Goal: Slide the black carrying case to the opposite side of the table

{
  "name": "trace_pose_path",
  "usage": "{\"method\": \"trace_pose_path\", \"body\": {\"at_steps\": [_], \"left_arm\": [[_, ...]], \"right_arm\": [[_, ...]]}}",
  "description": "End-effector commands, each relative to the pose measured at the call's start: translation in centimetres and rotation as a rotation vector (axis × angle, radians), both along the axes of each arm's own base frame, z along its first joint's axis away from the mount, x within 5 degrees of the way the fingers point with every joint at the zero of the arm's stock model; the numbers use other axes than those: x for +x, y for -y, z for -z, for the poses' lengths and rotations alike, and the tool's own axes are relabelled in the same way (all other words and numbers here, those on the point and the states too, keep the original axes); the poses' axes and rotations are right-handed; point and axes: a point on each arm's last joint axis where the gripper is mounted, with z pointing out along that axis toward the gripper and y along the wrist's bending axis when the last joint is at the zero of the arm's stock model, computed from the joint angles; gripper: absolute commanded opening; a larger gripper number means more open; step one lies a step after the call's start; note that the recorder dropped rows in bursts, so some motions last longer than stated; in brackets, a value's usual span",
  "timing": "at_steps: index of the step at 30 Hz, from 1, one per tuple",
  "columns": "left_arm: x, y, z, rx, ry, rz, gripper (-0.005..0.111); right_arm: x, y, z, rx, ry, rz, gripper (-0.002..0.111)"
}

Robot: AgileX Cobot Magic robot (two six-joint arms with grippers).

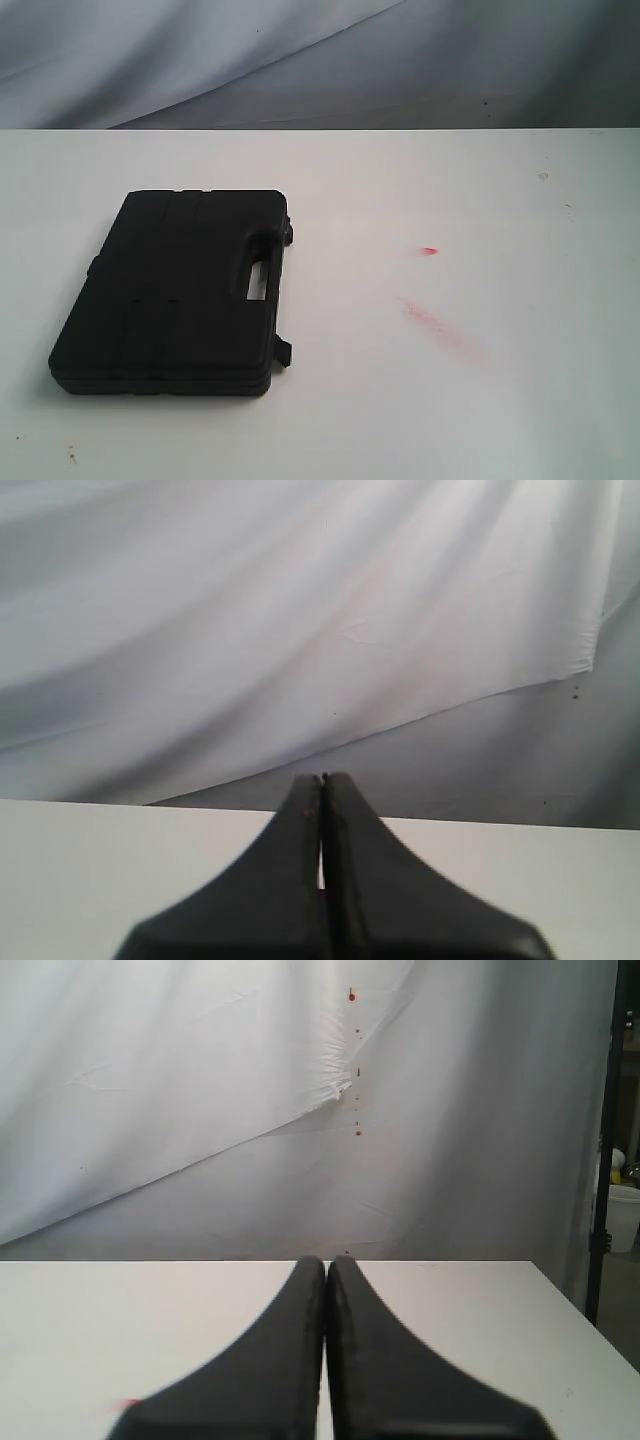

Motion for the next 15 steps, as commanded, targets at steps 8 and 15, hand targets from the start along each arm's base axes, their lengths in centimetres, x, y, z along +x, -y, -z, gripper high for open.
{"method": "trace_pose_path", "body": {"at_steps": [8, 15], "left_arm": [[1.5, -0.1, -4.5, 0.034, -0.374, -0.038, 0.0], [2.0, 0.7, -4.0, 0.011, -0.53, 0.032, 0.0]], "right_arm": [[0.0, 0.1, 0.1, -0.001, 0.003, 0.009, 0.0], [0.0, 0.1, 0.1, -0.001, 0.003, 0.009, 0.0]]}}
